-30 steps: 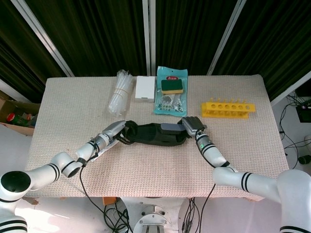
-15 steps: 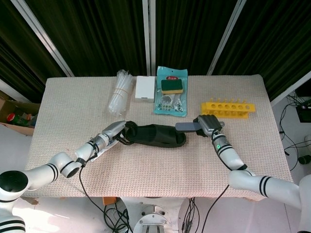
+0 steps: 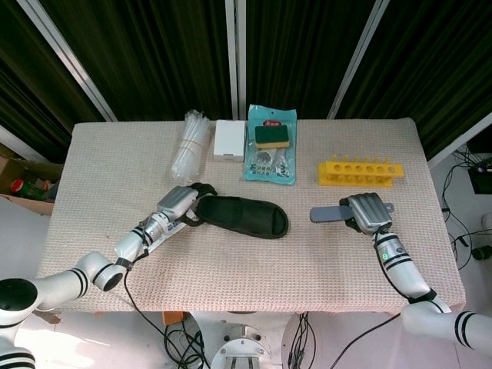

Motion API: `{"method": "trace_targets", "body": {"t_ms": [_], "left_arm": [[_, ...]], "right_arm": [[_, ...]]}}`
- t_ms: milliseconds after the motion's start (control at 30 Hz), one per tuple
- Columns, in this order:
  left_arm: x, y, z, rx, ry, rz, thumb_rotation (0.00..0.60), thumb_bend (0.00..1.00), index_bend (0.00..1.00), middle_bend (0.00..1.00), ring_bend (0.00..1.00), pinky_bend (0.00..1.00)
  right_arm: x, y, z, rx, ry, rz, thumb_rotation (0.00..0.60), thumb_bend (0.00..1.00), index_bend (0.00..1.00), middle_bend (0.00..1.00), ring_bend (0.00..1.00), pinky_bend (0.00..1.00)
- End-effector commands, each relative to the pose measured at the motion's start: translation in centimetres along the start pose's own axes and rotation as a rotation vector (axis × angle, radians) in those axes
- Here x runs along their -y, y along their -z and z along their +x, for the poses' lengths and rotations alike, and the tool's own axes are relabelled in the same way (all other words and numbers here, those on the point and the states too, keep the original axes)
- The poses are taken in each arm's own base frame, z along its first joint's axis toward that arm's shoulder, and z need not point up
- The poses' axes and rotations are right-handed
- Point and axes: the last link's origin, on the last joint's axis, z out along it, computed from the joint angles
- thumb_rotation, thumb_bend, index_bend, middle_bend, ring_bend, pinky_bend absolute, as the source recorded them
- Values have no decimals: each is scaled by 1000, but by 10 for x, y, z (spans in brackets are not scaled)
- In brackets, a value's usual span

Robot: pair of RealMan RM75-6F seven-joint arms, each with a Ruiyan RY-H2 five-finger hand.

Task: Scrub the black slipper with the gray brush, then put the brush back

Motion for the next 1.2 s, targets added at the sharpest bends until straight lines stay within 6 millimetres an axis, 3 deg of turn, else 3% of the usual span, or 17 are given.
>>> {"method": "trace_targets", "body": {"t_ms": [33,233,500,533,600,767,867,1000,1200], "left_arm": [[-2,24,12,-125,-133,4,590,224,127,115,125,303],[0,52,23,-182,-232,41,510,155,126,105,120,288],[4,75,28,-220,-243,68,508,145,126,106,120,287],[4,76,28,-225,-242,69,509,144,126,106,120,287],[5,80,30,-234,-235,70,510,142,126,106,120,286],[7,87,32,-252,-236,73,510,137,126,107,120,286],[10,90,32,-255,-237,79,508,137,127,107,120,286],[12,92,32,-253,-231,85,508,138,126,107,120,286],[12,94,31,-250,-227,85,512,137,126,108,119,286]], "right_arm": [[-13,12,-16,-14,7,15,600,1000,1000,1000,1000,1000],[-14,6,-35,-31,6,55,600,1000,1000,1000,1000,1000],[-10,-2,-53,-39,136,98,600,994,1000,1000,999,997],[-11,-2,-56,-28,147,91,600,965,999,1000,976,962],[-13,-2,-60,-1,161,67,600,896,969,982,906,875],[-13,1,-63,1,162,37,600,644,728,718,600,570],[-14,2,-64,3,175,26,600,542,619,616,488,451],[-17,5,-65,32,191,6,600,482,470,493,351,381],[-19,9,-65,83,211,-19,600,407,180,231,83,143]]}}
